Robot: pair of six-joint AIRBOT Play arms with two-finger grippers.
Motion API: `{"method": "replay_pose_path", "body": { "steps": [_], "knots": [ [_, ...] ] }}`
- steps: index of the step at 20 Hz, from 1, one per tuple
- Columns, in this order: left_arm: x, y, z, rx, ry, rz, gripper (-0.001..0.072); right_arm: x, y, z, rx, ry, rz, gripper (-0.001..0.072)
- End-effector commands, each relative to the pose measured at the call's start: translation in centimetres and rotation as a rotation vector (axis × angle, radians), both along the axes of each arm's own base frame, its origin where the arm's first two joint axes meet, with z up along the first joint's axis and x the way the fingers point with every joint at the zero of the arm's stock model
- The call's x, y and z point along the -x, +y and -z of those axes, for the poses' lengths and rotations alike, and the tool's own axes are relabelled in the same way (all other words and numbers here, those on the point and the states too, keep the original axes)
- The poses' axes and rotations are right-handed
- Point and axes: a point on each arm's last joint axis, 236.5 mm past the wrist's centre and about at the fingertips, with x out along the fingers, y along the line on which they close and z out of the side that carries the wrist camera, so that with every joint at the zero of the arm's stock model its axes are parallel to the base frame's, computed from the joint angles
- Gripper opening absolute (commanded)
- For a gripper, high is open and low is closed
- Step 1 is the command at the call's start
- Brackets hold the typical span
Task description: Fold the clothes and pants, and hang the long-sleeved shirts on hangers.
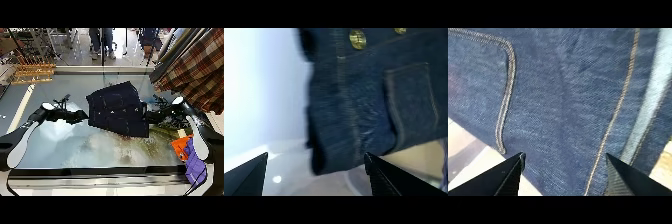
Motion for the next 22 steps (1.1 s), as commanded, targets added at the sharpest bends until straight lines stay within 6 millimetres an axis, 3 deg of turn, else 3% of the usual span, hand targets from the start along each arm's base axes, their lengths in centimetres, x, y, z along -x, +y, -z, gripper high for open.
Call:
{"method": "replay_pose_path", "body": {
  "steps": [1,4,5,6,9,11,12,14,16,20,21,22],
  "knots": [
    [0.1,-3.1,0.5,0.03,-0.027,0.064,0.0659,0.4,0.4,0.0,-0.011,0.032,0.009,0.0563],
    [0.4,-4.7,0.5,0.042,-0.033,0.096,0.0637,0.9,0.6,-0.1,-0.018,0.055,0.005,0.0559],
    [0.5,-5.0,0.4,0.042,-0.034,0.102,0.0635,1.1,0.6,-0.1,-0.02,0.061,0.0,0.0477],
    [0.6,-5.2,0.5,0.041,-0.033,0.105,0.0625,1.1,0.5,0.0,-0.015,0.061,-0.001,0.0466],
    [0.7,-5.2,0.5,0.039,-0.033,0.106,0.0296,1.0,-0.6,0.4,0.036,0.049,-0.002,0.0469],
    [0.5,-5.1,0.5,0.037,-0.037,0.101,0.0064,0.3,-1.2,-0.6,0.059,0.008,0.005,0.0469],
    [0.4,-5.1,0.5,0.036,-0.04,0.096,0.0026,-0.4,-2.1,-1.1,0.09,-0.022,0.017,0.0469],
    [0.2,-5.0,0.5,0.034,-0.044,0.091,0.0026,-1.0,-3.6,-1.5,0.148,-0.036,0.045,0.047],
    [0.2,-5.0,0.5,0.034,-0.044,0.091,0.0025,-0.5,-3.7,-0.8,0.161,-0.01,0.03,0.047],
    [0.2,-5.0,0.5,0.035,-0.045,0.092,0.0025,0.4,-0.5,2.2,0.127,0.045,-0.04,0.0466],
    [0.3,-5.1,0.3,0.043,-0.042,0.091,0.0025,0.6,0.6,2.9,0.123,0.058,-0.065,0.043],
    [0.4,-5.3,0.1,0.053,-0.039,0.093,0.0024,0.8,1.4,3.4,0.136,0.064,-0.087,0.0323]
  ]
}}
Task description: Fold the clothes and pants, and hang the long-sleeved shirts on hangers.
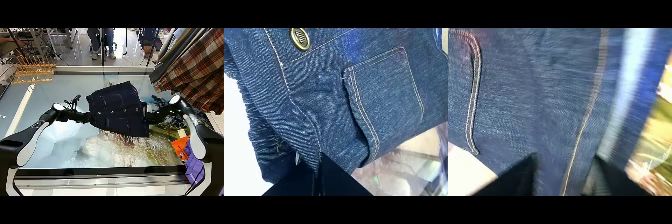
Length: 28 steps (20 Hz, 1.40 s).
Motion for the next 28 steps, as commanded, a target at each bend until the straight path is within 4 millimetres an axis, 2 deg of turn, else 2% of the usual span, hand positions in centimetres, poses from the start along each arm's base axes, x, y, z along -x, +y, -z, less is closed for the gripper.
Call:
{"method": "replay_pose_path", "body": {
  "steps": [1,2,4,5,7,9,11,12,13,14,15,17,19,20,21,22,23,24,25,28],
  "knots": [
    [0.2,-0.2,-0.8,0.02,0.002,0.007,0.0024,0.6,2.6,1.9,0.013,0.024,-0.064,0.015],
    [0.5,-0.2,-1.6,0.027,0.0,0.021,0.0023,0.5,2.8,1.6,0.014,0.02,-0.066,0.0033],
    [1.2,0.5,-4.7,0.05,-0.021,0.05,0.0021,0.8,2.9,-0.6,0.013,-0.007,-0.082,0.0032],
    [1.7,1.0,-6.9,0.063,-0.042,0.065,0.0021,1.2,2.7,-2.8,0.016,-0.03,-0.098,0.0032],
    [3.4,2.6,-12.7,0.102,-0.045,0.061,0.0021,2.8,2.6,-8.2,0.033,-0.104,-0.156,0.0032],
    [4.9,4.0,-17.6,0.119,-0.088,0.051,0.0021,3.1,1.9,-14.1,0.087,-0.255,-0.15,0.0032],
    [4.1,5.2,-21.5,0.117,-0.203,-0.014,0.0022,0.6,0.4,-19.1,0.171,-0.482,-0.067,0.0031],
    [2.9,5.6,-22.2,0.113,-0.249,-0.056,0.0022,-0.9,0.2,-20.8,0.174,-0.566,-0.015,0.0031],
    [1.5,6.0,-21.8,0.108,-0.265,-0.1,0.0021,-1.9,0.4,-21.1,0.16,-0.595,0.015,0.0031],
    [0.7,6.0,-20.5,0.101,-0.246,-0.114,0.0022,-2.7,0.8,-20.2,0.153,-0.592,0.02,0.0031],
    [0.3,5.9,-17.9,0.085,-0.194,-0.111,0.0022,-3.5,1.3,-18.6,0.151,-0.576,0.015,0.0031],
    [-0.8,6.5,-11.5,0.043,-0.052,-0.144,0.0022,-6.0,2.3,-14.3,0.151,-0.545,0.033,0.0031],
    [-1.7,7.0,-5.6,0.029,0.054,-0.174,0.0023,-8.8,2.4,-9.8,0.141,-0.507,0.129,0.0031],
    [-1.8,7.2,-3.2,0.024,0.094,-0.187,0.0025,-9.6,2.5,-7.7,0.123,-0.481,0.172,0.0032],
    [-1.9,7.4,-1.1,0.021,0.131,-0.197,0.0071,-9.9,2.9,-6.3,0.104,-0.458,0.185,0.0031],
    [-1.8,7.4,0.1,0.027,0.16,-0.2,0.023,-9.9,2.8,-5.0,0.102,-0.434,0.188,0.0034],
    [-1.6,7.3,0.4,0.043,0.179,-0.201,0.0315,-9.6,2.5,-4.5,0.106,-0.416,0.182,0.0207],
    [-1.2,7.5,0.1,0.051,0.186,-0.182,0.0316,-9.1,1.9,-4.5,0.106,-0.396,0.17,0.0478],
    [-0.5,7.8,-0.6,0.054,0.173,-0.138,0.0316,-8.1,1.0,-4.5,0.108,-0.367,0.142,0.0598],
    [2.5,9.1,-3.3,0.081,0.168,0.008,0.0316,-3.4,-2.7,-3.4,0.067,-0.188,0.094,0.0586]
  ]
}}
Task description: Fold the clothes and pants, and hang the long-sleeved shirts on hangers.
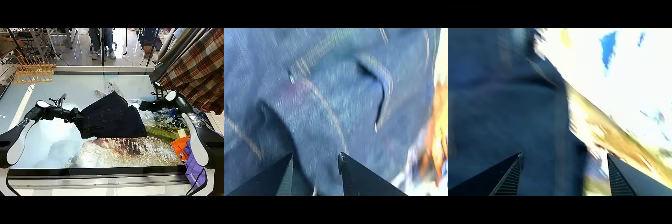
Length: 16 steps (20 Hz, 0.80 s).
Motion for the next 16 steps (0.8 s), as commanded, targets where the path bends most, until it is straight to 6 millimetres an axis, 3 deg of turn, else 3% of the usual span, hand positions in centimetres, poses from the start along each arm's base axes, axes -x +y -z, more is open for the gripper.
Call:
{"method": "replay_pose_path", "body": {
  "steps": [1,2,4,5,7,14,16],
  "knots": [
    [3.6,0.9,-1.8,0.053,0.028,0.154,0.0315,5.2,-2.1,1.5,-0.105,0.179,-0.086,0.0585],
    [4.4,1.1,-1.9,0.057,0.045,0.181,0.0316,6.6,-1.9,1.7,-0.178,0.205,-0.113,0.0581],
    [4.9,1.5,-0.6,-0.004,0.057,0.206,0.0316,7.4,-1.2,2.6,-0.259,0.191,-0.135,0.0533],
    [4.8,1.3,-0.2,-0.023,0.051,0.208,0.0318,7.3,-0.8,3.0,-0.273,0.172,-0.147,0.0498],
    [4.8,0.1,0.3,-0.034,0.044,0.225,0.0378,6.7,0.1,3.9,-0.283,0.154,-0.157,0.0497],
    [5.9,-3.6,1.3,-0.044,0.043,0.292,0.0375,6.7,2.0,5.9,-0.277,0.165,-0.202,0.0465],
    [6.0,-3.9,1.3,-0.043,0.044,0.299,0.0365,6.3,2.1,5.8,-0.272,0.143,-0.203,0.0397]
  ]
}}
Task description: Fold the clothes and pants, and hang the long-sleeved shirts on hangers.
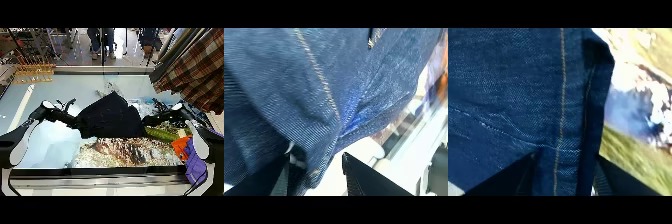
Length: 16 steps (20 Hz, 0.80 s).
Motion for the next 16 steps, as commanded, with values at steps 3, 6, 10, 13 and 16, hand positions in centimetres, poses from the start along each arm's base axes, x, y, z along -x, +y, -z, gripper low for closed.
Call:
{"method": "replay_pose_path", "body": {
  "steps": [3,6,10,13,16],
  "knots": [
    [0.3,-0.8,0.2,0.0,0.012,0.009,0.0221,-1.3,0.5,-0.5,-0.019,-0.049,0.015,0.0296],
    [0.3,-0.8,0.2,0.0,0.011,0.01,0.0069,-1.1,1.1,-0.9,-0.045,-0.044,0.007,0.0101],
    [0.3,-0.7,0.0,0.003,0.009,0.006,0.0026,-0.1,1.6,-1.2,-0.063,-0.036,-0.047,0.003],
    [0.2,0.0,-1.2,0.027,0.009,-0.003,0.0026,-0.1,1.2,-2.1,-0.066,-0.062,-0.06,0.003],
    [0.2,0.4,-5.9,0.147,-0.008,-0.024,0.0025,-0.3,0.7,-6.9,-0.082,-0.133,-0.091,0.003]
  ]
}}
